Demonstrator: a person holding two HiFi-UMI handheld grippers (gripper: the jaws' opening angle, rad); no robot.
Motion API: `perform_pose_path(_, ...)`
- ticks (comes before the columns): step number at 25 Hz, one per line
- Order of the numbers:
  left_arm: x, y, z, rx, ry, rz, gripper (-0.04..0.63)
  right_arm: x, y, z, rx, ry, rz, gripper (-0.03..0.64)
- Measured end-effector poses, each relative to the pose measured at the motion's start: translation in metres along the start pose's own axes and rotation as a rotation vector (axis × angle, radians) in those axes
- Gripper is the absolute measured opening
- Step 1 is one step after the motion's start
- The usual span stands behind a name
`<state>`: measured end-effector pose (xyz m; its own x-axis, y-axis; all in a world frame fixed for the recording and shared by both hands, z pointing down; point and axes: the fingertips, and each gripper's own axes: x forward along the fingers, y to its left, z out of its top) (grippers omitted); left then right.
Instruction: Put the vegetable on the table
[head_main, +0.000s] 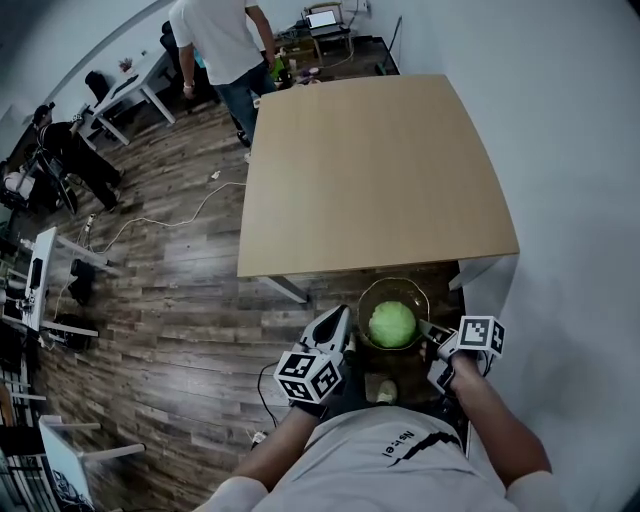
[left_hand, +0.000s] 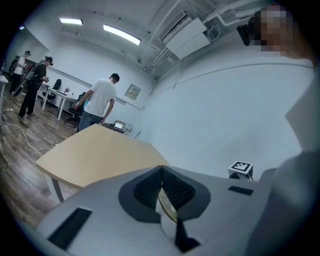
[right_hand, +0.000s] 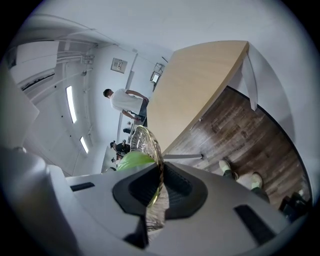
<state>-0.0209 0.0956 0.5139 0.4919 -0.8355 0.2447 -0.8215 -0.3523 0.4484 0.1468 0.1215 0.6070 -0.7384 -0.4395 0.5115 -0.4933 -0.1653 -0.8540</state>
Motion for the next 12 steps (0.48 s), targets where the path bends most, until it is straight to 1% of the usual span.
perform_pose_path(5,0.039,0.041,0.021,0.014,0.009,-0.029,0.012,0.040,0.007,0.030,0.025,-0.026,-0.021,0.029)
perform_pose_path(12,0.099,0.091,0.062,0.068,0.056,-0.104,0.012,0.096,0.033,0.081,0.098,-0.111,-0.024,0.029)
